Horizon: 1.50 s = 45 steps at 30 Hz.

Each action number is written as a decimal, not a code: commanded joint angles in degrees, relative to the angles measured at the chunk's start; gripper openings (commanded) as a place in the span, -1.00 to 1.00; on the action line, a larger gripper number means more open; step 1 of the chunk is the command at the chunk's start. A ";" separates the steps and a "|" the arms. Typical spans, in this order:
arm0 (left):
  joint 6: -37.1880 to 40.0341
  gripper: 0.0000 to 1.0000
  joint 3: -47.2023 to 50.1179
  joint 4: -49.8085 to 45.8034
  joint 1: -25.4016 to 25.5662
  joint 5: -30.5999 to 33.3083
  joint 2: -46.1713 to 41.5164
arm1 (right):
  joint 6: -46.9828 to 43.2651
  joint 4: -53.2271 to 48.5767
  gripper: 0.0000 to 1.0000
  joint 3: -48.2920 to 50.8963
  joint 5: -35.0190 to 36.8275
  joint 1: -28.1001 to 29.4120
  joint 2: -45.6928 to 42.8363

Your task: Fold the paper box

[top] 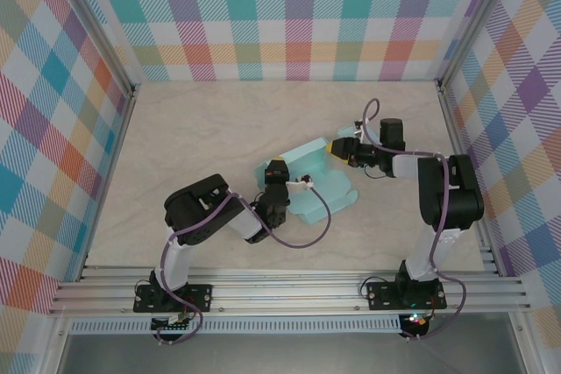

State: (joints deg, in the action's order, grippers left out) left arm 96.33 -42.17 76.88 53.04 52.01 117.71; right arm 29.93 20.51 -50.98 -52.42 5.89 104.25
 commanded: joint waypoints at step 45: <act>0.96 -1.00 -1.14 0.64 -0.48 0.53 2.08 | -6.59 -20.04 -0.44 -16.68 13.55 -3.77 3.37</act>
State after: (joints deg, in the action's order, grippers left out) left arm 96.95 -42.70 77.34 53.04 52.18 118.56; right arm 26.04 5.21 -65.10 -39.77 0.78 106.00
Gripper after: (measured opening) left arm 0.053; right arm 0.282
